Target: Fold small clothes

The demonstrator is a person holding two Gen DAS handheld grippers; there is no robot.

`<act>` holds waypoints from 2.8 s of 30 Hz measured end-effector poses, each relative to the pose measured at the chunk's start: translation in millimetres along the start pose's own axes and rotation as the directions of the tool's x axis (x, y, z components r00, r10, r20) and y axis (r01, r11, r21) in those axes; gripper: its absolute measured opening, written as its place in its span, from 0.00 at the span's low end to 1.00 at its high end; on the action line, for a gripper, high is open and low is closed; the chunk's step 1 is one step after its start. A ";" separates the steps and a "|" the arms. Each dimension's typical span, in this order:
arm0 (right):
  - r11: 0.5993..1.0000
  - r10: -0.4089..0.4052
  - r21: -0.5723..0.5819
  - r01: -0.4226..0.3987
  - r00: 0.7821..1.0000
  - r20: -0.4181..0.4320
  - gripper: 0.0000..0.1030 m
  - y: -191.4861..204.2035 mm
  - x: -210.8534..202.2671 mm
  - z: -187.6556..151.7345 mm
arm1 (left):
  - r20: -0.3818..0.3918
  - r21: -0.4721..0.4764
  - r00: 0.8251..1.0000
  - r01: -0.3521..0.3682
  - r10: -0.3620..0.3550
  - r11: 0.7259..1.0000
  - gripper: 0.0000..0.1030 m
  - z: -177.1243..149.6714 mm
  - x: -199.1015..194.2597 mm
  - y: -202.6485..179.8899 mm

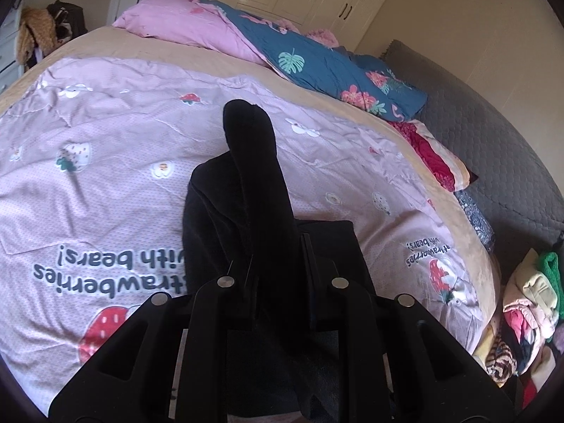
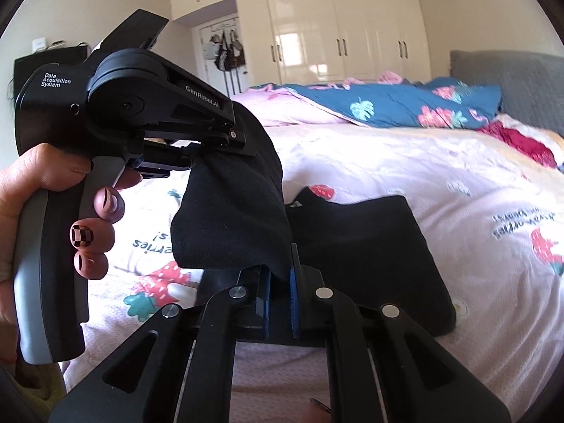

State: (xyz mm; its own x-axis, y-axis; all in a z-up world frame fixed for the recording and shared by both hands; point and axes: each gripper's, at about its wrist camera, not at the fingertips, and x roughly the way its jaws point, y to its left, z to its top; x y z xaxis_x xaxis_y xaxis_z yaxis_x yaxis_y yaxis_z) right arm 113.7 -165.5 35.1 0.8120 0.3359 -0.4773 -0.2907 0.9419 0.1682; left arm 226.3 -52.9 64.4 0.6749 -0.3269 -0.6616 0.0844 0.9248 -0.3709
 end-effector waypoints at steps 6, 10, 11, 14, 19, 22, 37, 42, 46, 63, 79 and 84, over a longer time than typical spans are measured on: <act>0.994 0.006 0.113 0.000 0.999 -0.054 0.07 -25.2 4.9 -4.4 | -0.043 0.031 0.999 0.003 -0.002 1.000 0.11 0.9 24.6 -19.5; 0.983 0.022 0.185 -0.004 0.995 -0.095 0.07 -42.0 8.7 -10.5 | -0.082 0.042 0.997 0.002 0.002 0.999 0.11 -1.7 44.7 -29.6; 0.977 0.029 0.212 -0.006 0.994 -0.106 0.07 -47.3 9.6 -12.3 | -0.089 0.042 0.996 0.003 0.001 0.999 0.11 -2.7 48.9 -31.3; 0.961 0.047 0.276 -0.007 0.989 -0.138 0.08 -62.5 12.2 -17.6 | -0.114 0.030 0.993 0.015 -0.012 0.999 0.11 -7.5 61.7 -35.4; 0.937 0.077 0.350 -0.009 0.980 -0.181 0.09 -78.8 14.5 -26.7 | -0.151 0.027 0.988 0.033 -0.029 0.999 0.14 -11.1 79.6 -45.0; 0.927 0.080 0.374 0.001 0.977 -0.200 0.12 -84.9 13.9 -30.5 | -0.165 0.018 0.984 0.070 -0.066 0.997 0.25 -13.0 84.6 -49.3; 0.831 0.232 0.548 -0.098 0.956 -0.181 0.61 -138.1 0.5 -11.9 | -0.079 0.035 0.994 -0.070 0.072 0.997 0.48 -38.9 48.2 12.6; 0.854 0.220 0.511 -0.098 0.958 -0.185 0.62 -151.2 24.6 27.3 | -0.115 0.056 0.988 -0.100 0.106 0.993 0.48 -56.5 60.3 26.7; 0.898 0.231 0.431 -0.087 0.927 -0.295 0.62 -143.4 70.0 49.0 | -0.093 0.074 0.989 -0.113 0.119 0.991 0.48 -60.9 59.1 24.2; 0.985 0.090 0.167 -0.035 0.938 -0.335 0.05 -118.2 121.0 77.9 | -0.100 0.052 0.992 -0.068 0.073 0.996 0.51 -63.2 53.8 24.4; 0.925 0.221 0.369 -0.088 0.915 -0.336 0.42 -171.6 122.7 49.8 | -0.120 0.104 0.990 -0.056 0.068 0.993 0.61 -70.5 53.9 6.5; 0.938 0.239 0.330 -0.107 0.888 -0.393 0.42 -158.3 140.3 48.6 | -0.119 0.081 0.991 -0.048 0.058 0.996 0.63 -73.4 53.6 10.7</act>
State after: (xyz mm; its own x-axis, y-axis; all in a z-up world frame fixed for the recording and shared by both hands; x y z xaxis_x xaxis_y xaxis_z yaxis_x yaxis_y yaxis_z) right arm 298.3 -267.3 -16.7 0.4525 0.5228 -0.7225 -0.1926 0.8483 0.4932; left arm 209.5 -74.8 -22.9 0.5867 -0.2937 -0.7546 0.1110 0.9523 -0.2844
